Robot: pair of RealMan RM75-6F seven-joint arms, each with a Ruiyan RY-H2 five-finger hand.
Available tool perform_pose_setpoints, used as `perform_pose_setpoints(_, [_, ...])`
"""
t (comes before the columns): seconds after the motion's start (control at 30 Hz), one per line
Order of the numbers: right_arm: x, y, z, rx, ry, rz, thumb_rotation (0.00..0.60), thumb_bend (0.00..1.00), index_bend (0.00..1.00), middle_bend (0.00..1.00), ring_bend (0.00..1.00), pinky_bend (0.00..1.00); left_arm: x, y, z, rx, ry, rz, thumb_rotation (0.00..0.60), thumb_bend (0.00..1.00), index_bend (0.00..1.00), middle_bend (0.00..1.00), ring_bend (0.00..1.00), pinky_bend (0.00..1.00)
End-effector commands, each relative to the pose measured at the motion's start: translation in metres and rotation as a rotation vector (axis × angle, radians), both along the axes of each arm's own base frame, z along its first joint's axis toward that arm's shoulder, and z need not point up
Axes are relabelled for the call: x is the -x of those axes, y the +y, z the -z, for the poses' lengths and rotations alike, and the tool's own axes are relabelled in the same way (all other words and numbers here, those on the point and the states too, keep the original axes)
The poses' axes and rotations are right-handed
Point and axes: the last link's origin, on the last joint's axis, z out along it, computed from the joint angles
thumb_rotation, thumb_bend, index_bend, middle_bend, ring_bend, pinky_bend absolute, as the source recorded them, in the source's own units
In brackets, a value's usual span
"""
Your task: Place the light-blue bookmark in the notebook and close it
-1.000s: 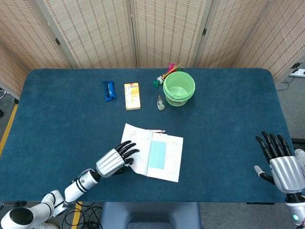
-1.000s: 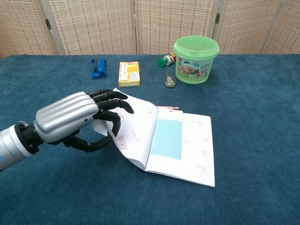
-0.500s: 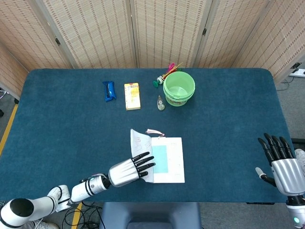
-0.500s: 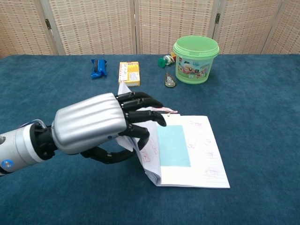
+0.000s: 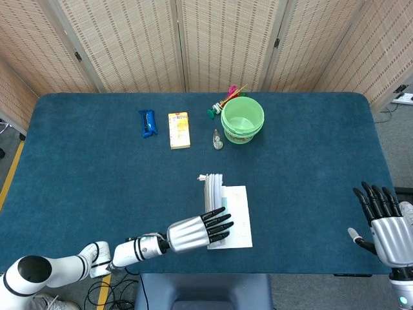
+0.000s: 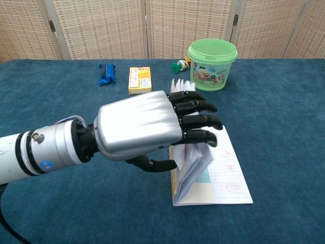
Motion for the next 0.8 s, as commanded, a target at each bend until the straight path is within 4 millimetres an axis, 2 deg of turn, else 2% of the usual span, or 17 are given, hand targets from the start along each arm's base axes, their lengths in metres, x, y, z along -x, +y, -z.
perform_pose_setpoints(0.03, [0.0,0.0,0.0,0.004,-0.001,0.0,0.6,0.14,0.0,0.0,0.0,0.0,-0.009,0.001,0.002,-0.005,-0.004,0.009,0.6,0.32,0.2,0.15,0.11,0.15])
perform_pose_setpoints(0.23, [0.003,0.003,-0.004,0.017,-0.003,0.006,0.6,0.14,0.0,0.0,0.0,0.0,-0.019,0.001,0.005,0.007,-0.015,-0.029,0.6,0.3,0.17,0.12,0.1,0.15])
perform_pose_setpoints(0.43, [0.006,0.004,-0.01,0.022,0.004,0.02,0.6,0.14,0.0,0.0,0.0,0.0,-0.009,0.007,-0.019,0.069,-0.132,-0.214,0.6,0.29,0.16,0.11,0.1,0.15])
perform_pose_setpoints(0.53, [0.007,0.003,-0.012,0.007,0.006,0.03,0.6,0.14,0.0,0.0,0.0,0.0,0.008,0.014,-0.038,0.087,-0.184,-0.351,0.6,0.29,0.16,0.11,0.1,0.15])
perform_pose_setpoints(0.8, [0.009,-0.002,-0.011,-0.045,-0.014,0.012,0.6,0.2,0.0,0.01,0.0,0.0,0.08,0.019,-0.096,0.03,-0.241,-0.755,0.6,0.29,0.16,0.09,0.1,0.15])
